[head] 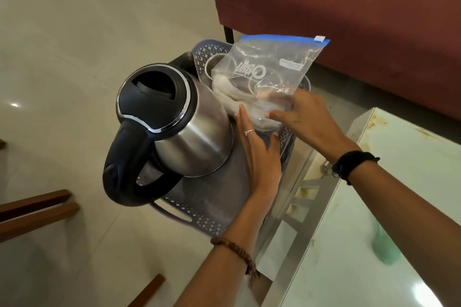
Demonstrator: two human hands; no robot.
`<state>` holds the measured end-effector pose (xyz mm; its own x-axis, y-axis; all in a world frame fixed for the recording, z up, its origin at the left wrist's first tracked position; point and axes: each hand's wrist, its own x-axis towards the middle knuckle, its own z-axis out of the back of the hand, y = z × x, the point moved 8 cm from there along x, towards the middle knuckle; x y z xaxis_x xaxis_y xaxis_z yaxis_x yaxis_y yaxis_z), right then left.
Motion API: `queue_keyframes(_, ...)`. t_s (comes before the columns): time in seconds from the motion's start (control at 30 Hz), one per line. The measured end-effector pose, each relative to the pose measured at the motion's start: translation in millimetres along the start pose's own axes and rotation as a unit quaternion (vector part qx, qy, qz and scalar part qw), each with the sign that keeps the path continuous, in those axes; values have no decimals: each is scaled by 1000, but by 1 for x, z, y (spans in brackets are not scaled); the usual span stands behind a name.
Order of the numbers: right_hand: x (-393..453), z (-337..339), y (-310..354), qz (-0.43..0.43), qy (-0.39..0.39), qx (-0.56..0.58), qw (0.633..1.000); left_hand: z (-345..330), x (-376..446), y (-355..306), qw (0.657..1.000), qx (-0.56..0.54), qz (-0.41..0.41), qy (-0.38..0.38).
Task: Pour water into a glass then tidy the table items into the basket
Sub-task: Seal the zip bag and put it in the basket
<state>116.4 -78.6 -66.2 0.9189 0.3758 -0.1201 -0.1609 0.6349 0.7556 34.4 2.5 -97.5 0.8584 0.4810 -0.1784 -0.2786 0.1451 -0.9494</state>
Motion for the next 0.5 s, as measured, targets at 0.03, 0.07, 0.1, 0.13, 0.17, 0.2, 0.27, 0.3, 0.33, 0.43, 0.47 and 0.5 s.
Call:
queue_keyframes(0.03,-2,6,-4,-16,-35,-39,998,-2,2,1,1000,8,4,13)
queue_keyframes(0.07,-5,11,-7,-31,-64,-80,994,-4,5,1,1000,19,6,24)
queue_keyframes(0.1,-6,13,-7,-38,-82,-107,990,-6,7,1,999,26,8,32)
queue_keyframes(0.13,-6,12,-5,-35,-88,-112,989,-7,9,1,999,27,14,39)
queue_keyframes(0.17,-5,9,-1,-26,-84,-102,991,-7,10,0,998,22,23,46)
queue_keyframes(0.2,-1,4,4,-17,-76,-84,993,-9,12,1,998,20,30,51)
queue_keyframes(0.27,11,-8,12,-10,-53,-40,998,-11,18,6,995,67,39,59)
queue_keyframes(0.3,18,-14,15,-14,-35,-15,999,-10,20,8,991,111,37,62)
queue_keyframes(0.33,25,-22,16,-22,-14,13,1000,-9,23,10,987,143,32,62)
queue_keyframes(0.43,34,-32,11,-64,16,101,993,-7,29,14,987,133,60,62)
queue_keyframes(0.47,32,-30,8,-76,9,129,989,-5,30,14,989,120,66,60)
queue_keyframes(0.5,29,-26,5,-86,-3,156,984,-2,31,13,990,109,69,57)
